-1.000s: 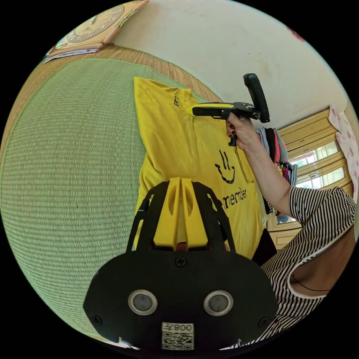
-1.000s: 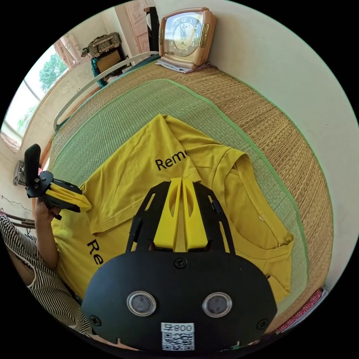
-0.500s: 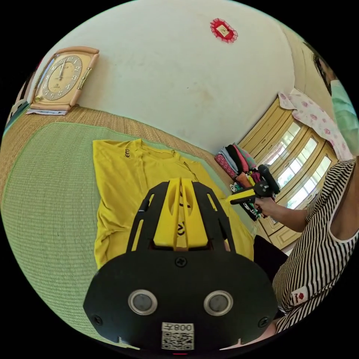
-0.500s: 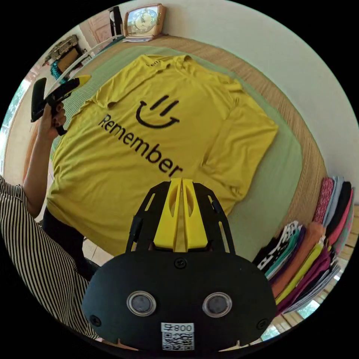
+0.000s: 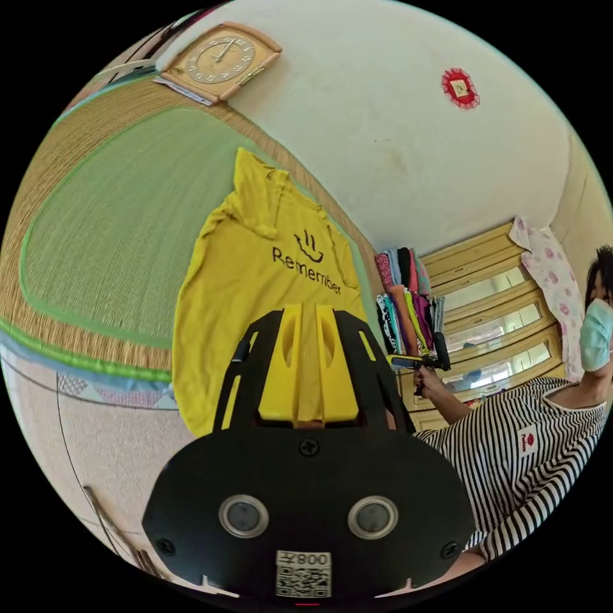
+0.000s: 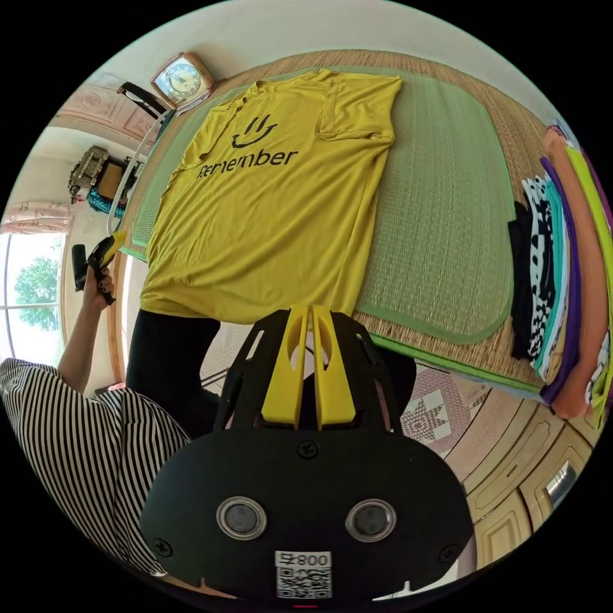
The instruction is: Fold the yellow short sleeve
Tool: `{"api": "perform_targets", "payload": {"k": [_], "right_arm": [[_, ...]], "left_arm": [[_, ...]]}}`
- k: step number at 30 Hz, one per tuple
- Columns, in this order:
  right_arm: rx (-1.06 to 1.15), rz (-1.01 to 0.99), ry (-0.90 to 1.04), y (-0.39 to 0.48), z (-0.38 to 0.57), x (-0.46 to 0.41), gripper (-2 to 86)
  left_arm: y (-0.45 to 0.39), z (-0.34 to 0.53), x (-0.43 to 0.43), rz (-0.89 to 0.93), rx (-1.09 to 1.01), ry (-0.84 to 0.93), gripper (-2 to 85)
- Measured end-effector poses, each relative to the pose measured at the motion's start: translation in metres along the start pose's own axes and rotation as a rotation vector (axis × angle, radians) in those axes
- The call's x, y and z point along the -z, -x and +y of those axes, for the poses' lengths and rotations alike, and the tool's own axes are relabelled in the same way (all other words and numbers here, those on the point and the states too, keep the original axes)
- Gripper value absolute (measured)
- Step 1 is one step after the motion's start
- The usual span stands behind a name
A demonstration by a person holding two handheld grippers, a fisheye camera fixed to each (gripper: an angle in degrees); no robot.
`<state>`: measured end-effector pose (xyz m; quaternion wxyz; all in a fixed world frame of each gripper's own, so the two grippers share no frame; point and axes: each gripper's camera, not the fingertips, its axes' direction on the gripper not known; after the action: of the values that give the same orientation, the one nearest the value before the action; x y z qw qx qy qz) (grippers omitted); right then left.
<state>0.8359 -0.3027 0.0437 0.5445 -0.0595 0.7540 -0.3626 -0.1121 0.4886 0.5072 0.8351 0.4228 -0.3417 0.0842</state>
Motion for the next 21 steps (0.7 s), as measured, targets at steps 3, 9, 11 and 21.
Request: {"api": "perform_targets", "payload": {"k": [3, 9, 11, 21], "right_arm": [[-0.050, -0.077, -0.016, -0.025, 0.038, -0.009, 3.6], [-0.129, -0.214, -0.030, -0.066, 0.091, -0.033, 6.0], [-0.136, -0.229, -0.035, -0.074, 0.105, -0.040, 6.2], [-0.166, -0.219, -0.013, -0.087, 0.127, -0.065, 6.7]], "left_arm": [[0.026, 0.054, 0.021, -0.069, 0.139, 0.001, 6.4], [0.094, 0.135, 0.035, -0.016, 0.438, -0.031, 11.4], [0.111, 0.150, 0.037, 0.019, 0.486, -0.047, 12.6], [0.167, 0.183, 0.035, 0.143, 0.510, -0.065, 12.5]]}}
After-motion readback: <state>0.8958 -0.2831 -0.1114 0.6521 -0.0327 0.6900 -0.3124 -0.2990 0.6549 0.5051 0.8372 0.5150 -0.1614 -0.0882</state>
